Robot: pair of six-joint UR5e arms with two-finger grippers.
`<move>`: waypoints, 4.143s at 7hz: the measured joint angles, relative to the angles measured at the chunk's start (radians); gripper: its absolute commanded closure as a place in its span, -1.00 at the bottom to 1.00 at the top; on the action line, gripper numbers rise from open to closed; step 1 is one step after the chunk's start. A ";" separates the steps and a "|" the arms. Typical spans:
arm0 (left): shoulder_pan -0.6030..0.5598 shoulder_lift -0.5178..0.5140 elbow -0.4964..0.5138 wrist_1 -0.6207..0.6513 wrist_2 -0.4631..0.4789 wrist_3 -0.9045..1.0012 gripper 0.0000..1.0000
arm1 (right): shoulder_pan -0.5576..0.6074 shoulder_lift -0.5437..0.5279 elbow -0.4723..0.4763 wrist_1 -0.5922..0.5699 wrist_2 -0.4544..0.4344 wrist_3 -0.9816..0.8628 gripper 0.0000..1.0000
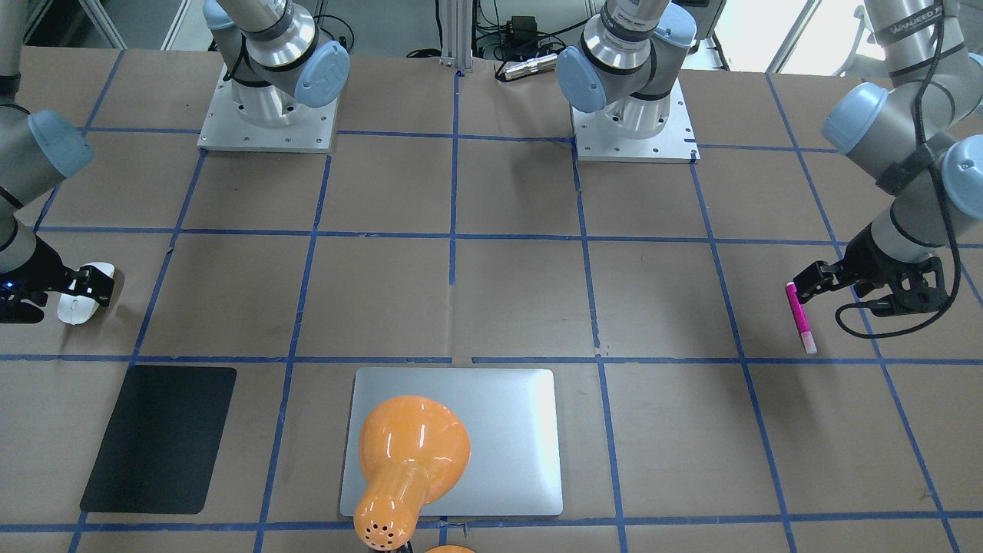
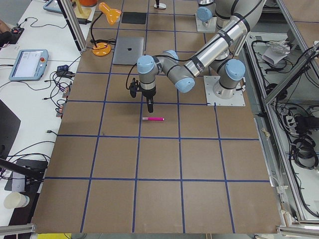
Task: Place pen and mouse around notebook
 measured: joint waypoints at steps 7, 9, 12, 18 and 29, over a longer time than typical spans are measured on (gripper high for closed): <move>0.034 -0.135 -0.010 0.107 -0.046 0.098 -0.97 | 0.006 -0.027 -0.054 0.096 -0.001 -0.013 0.93; 0.037 -0.143 -0.014 0.106 -0.057 0.104 -0.68 | 0.098 -0.014 -0.231 0.234 0.045 0.087 0.97; 0.038 -0.160 -0.008 0.105 -0.055 0.110 -0.21 | 0.328 0.221 -0.598 0.434 0.064 0.372 1.00; 0.039 -0.178 0.002 0.105 -0.050 0.106 1.00 | 0.418 0.342 -0.646 0.394 0.064 0.491 -1.00; -0.220 -0.043 0.191 -0.216 -0.135 -0.692 1.00 | 0.608 -0.233 -0.560 0.843 0.080 0.619 -1.00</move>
